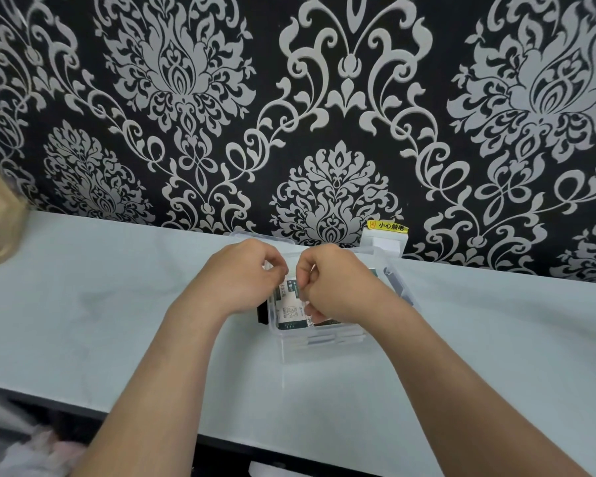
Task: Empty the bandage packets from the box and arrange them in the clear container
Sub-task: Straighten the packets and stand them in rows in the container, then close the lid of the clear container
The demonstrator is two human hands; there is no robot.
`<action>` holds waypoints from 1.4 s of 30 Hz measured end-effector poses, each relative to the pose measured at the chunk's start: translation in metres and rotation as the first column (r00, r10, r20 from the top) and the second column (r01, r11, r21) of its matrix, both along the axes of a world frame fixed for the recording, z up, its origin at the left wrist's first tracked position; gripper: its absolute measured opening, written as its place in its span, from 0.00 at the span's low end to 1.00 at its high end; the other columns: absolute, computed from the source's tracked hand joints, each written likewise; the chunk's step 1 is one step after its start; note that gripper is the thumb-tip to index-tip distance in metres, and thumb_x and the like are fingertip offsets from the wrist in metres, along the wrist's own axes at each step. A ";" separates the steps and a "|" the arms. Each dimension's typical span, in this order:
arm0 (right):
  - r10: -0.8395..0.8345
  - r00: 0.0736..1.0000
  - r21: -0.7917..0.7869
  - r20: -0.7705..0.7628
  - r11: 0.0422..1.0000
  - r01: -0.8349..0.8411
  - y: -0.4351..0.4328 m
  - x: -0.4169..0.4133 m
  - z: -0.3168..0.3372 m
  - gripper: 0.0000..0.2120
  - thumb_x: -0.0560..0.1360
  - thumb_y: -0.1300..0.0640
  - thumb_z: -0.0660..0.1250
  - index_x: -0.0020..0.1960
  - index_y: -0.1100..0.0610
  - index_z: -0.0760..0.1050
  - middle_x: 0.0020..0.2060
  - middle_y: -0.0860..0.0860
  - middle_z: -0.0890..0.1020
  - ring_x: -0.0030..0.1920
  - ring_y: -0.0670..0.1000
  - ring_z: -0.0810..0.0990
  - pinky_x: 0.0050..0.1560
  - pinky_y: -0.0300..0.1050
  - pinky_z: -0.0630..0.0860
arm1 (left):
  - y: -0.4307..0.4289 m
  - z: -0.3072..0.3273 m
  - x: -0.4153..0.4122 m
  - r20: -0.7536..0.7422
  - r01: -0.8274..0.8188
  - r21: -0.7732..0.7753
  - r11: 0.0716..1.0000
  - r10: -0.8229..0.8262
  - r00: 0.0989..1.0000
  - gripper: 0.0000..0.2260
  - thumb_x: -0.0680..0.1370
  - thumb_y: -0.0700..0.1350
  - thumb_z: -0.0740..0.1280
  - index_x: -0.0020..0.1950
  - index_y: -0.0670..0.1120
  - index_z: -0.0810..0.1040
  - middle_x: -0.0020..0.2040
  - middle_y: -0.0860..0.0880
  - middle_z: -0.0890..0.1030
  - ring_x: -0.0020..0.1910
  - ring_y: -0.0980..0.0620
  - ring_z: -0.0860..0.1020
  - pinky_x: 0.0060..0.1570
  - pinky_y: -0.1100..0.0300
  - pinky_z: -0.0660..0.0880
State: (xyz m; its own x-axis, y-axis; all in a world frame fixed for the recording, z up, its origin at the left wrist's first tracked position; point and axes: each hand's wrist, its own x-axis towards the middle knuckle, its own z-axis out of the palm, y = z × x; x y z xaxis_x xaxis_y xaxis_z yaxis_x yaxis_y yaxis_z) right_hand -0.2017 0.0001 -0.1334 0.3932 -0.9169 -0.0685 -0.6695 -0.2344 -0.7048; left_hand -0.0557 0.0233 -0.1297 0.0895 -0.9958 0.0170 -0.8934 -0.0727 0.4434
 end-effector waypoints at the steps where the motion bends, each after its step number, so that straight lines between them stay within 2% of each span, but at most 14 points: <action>1: 0.003 1.000 0.004 0.001 1.000 -0.003 0.001 0.000 0.000 0.17 0.69 0.71 0.56 0.34 0.52 0.73 0.38 0.52 0.80 0.41 0.57 0.84 0.43 0.56 0.83 | 0.000 0.000 0.000 -0.017 0.002 -0.007 1.000 -0.002 1.000 0.08 0.78 0.49 0.62 0.49 0.57 0.81 0.52 0.55 0.82 0.50 0.53 0.79 0.51 0.57 0.75; 5: -0.023 0.998 0.010 0.054 1.000 0.023 0.000 -0.004 0.001 0.16 0.71 0.70 0.58 0.35 0.52 0.73 0.35 0.52 0.79 0.38 0.57 0.85 0.40 0.57 0.83 | -0.004 -0.002 0.008 -0.293 -0.106 -0.155 0.982 0.057 0.954 0.11 0.77 0.43 0.63 0.44 0.57 0.82 0.44 0.58 0.81 0.43 0.58 0.78 0.44 0.61 0.72; 7: -0.061 0.992 -0.057 0.109 0.996 0.068 -0.002 -0.011 0.005 0.15 0.72 0.70 0.60 0.35 0.52 0.73 0.30 0.49 0.77 0.37 0.54 0.84 0.37 0.53 0.83 | -0.006 -0.008 0.021 -0.367 -0.219 -0.190 0.957 0.138 0.920 0.12 0.76 0.39 0.65 0.45 0.55 0.82 0.48 0.57 0.82 0.49 0.56 0.79 0.51 0.60 0.73; 10: -0.149 0.976 -0.224 0.160 0.957 0.183 -0.004 -0.028 0.014 0.13 0.74 0.68 0.61 0.40 0.52 0.75 0.36 0.45 0.79 0.38 0.49 0.79 0.34 0.41 0.76 | -0.012 -0.031 0.034 -0.153 -0.168 0.036 0.985 0.172 0.973 0.12 0.74 0.43 0.70 0.55 0.54 0.80 0.58 0.53 0.78 0.59 0.51 0.76 0.58 0.58 0.71; 12: -0.206 0.974 -0.312 0.097 0.923 0.226 -0.005 -0.041 0.018 0.09 0.77 0.64 0.62 0.49 0.52 0.77 0.47 0.44 0.80 0.47 0.47 0.79 0.43 0.38 0.72 | -0.015 -0.043 0.032 -0.070 -0.146 0.159 0.976 0.159 0.985 0.12 0.72 0.45 0.72 0.54 0.57 0.78 0.60 0.51 0.77 0.60 0.47 0.75 0.60 0.54 0.72; 16: -0.260 0.956 -0.266 -0.138 0.939 0.217 -0.009 -0.063 0.012 0.19 0.80 0.54 0.61 0.70 0.51 0.69 0.66 0.53 0.75 0.59 0.54 0.75 0.56 0.46 0.70 | -0.018 -0.047 0.025 0.043 -0.160 0.098 0.982 0.157 0.987 0.12 0.73 0.42 0.68 0.45 0.61 0.73 0.59 0.50 0.76 0.60 0.46 0.72 0.57 0.50 0.70; 18: -0.246 0.949 -0.170 -0.196 0.962 0.214 -0.009 -0.069 0.005 0.22 0.81 0.53 0.58 0.75 0.52 0.63 0.66 0.56 0.75 0.59 0.56 0.75 0.56 0.46 0.70 | -0.018 -0.049 0.026 0.060 -0.101 0.157 0.982 0.093 0.994 0.13 0.73 0.43 0.67 0.50 0.62 0.74 0.62 0.51 0.74 0.63 0.46 0.70 0.59 0.49 0.69; 21: -0.222 0.960 -0.126 -0.171 0.971 0.202 -0.007 -0.070 -0.009 0.23 0.82 0.57 0.55 0.76 0.55 0.59 0.50 0.55 0.77 0.46 0.54 0.74 0.46 0.45 0.70 | -0.014 -0.051 0.028 0.104 -0.015 0.291 0.957 -0.016 0.994 0.23 0.72 0.48 0.71 0.66 0.57 0.70 0.68 0.52 0.67 0.68 0.47 0.65 0.66 0.47 0.66; 26: -0.307 0.950 -0.117 -0.055 0.947 0.299 -0.009 -0.068 -0.016 0.24 0.81 0.58 0.52 0.77 0.55 0.59 0.57 0.57 0.79 0.48 0.54 0.74 0.53 0.48 0.73 | -0.004 -0.049 0.019 0.083 -0.129 0.075 0.989 0.123 0.989 0.10 0.71 0.43 0.70 0.51 0.53 0.77 0.53 0.49 0.80 0.50 0.47 0.76 0.45 0.59 0.71; 31: -0.347 0.936 -0.157 -0.055 0.929 0.335 -0.002 -0.066 -0.013 0.22 0.82 0.53 0.54 0.74 0.59 0.63 0.68 0.58 0.72 0.66 0.59 0.71 0.62 0.50 0.68 | 0.003 -0.049 0.013 0.268 -0.118 -0.114 0.986 0.145 0.952 0.08 0.73 0.45 0.65 0.49 0.46 0.78 0.45 0.43 0.82 0.45 0.40 0.77 0.45 0.55 0.74; 33: -0.364 0.931 -0.197 -0.018 0.914 0.354 0.000 -0.068 -0.013 0.22 0.82 0.52 0.55 0.73 0.59 0.64 0.70 0.56 0.71 0.68 0.58 0.69 0.65 0.54 0.67 | 0.003 -0.047 0.020 0.114 -0.231 -0.289 0.929 0.273 0.955 0.08 0.75 0.45 0.66 0.51 0.44 0.80 0.44 0.42 0.83 0.43 0.40 0.78 0.43 0.55 0.72; 36: -0.356 0.932 -0.282 0.065 0.890 0.359 0.003 -0.068 -0.008 0.23 0.82 0.52 0.56 0.76 0.56 0.61 0.73 0.52 0.67 0.72 0.53 0.65 0.70 0.52 0.63 | 0.005 -0.037 0.036 -0.190 -0.391 -0.608 0.691 0.351 0.917 0.08 0.76 0.42 0.66 0.52 0.42 0.81 0.44 0.42 0.84 0.40 0.41 0.79 0.42 0.56 0.70; 39: -0.273 0.940 -0.344 0.206 0.879 0.330 0.006 -0.064 0.004 0.25 0.82 0.54 0.57 0.77 0.54 0.57 0.76 0.47 0.63 0.75 0.47 0.60 0.71 0.41 0.57 | 0.012 -0.008 0.042 -0.382 -0.420 -0.830 0.368 0.173 0.908 0.09 0.79 0.42 0.64 0.53 0.40 0.81 0.44 0.46 0.83 0.40 0.48 0.79 0.42 0.60 0.72; 42: -0.142 0.892 -0.341 0.430 0.889 0.306 0.013 -0.060 0.029 0.31 0.81 0.51 0.61 0.79 0.48 0.50 0.76 0.44 0.60 0.74 0.43 0.60 0.74 0.43 0.58 | 0.026 0.040 0.019 -0.496 -0.448 -0.853 0.269 -0.144 0.856 0.07 0.80 0.44 0.64 0.54 0.46 0.81 0.44 0.51 0.82 0.43 0.55 0.80 0.45 0.61 0.76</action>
State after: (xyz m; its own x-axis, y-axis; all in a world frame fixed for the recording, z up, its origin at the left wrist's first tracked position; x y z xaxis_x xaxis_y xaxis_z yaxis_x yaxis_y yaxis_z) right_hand -0.2613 0.0134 -0.1043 0.0934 -0.9008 0.4240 -0.4334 -0.4202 -0.7972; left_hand -0.0362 0.0495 -0.0895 0.5275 -0.2641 0.8075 -0.6189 0.5316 0.5782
